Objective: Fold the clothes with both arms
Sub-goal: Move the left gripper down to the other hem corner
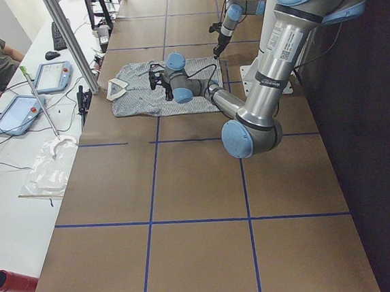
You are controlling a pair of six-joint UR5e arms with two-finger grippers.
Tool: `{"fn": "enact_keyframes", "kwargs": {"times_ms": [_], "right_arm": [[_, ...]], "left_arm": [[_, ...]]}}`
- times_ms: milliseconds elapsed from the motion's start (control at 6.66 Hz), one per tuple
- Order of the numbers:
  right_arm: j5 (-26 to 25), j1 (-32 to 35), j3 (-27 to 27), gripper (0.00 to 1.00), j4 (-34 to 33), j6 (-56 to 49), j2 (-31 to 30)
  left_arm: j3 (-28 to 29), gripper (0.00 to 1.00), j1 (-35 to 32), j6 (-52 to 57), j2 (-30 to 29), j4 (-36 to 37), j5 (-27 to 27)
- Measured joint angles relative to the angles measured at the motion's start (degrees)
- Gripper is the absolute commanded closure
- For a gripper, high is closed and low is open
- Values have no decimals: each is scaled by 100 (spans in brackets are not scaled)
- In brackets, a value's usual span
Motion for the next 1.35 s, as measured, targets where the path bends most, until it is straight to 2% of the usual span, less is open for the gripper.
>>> {"fn": "enact_keyframes", "kwargs": {"times_ms": [301,451,751,1052,1352], "right_arm": [[25,36,46,100,7,-2,113],[32,83,99,100,3,-14,182],[118,220,231,100,-11,-71,187],[156,272,260,100,-14,-106,148],[156,274,259,100,-70,-140,141]], "left_arm": [[-115,27,28,-41,-4,2,31],[-358,27,180,-85,121,17,234],[-1317,29,991,-335,1033,106,1245],[-2076,31,1749,-612,1656,795,1877],[-2423,36,2261,-765,1766,1771,2087]]}}
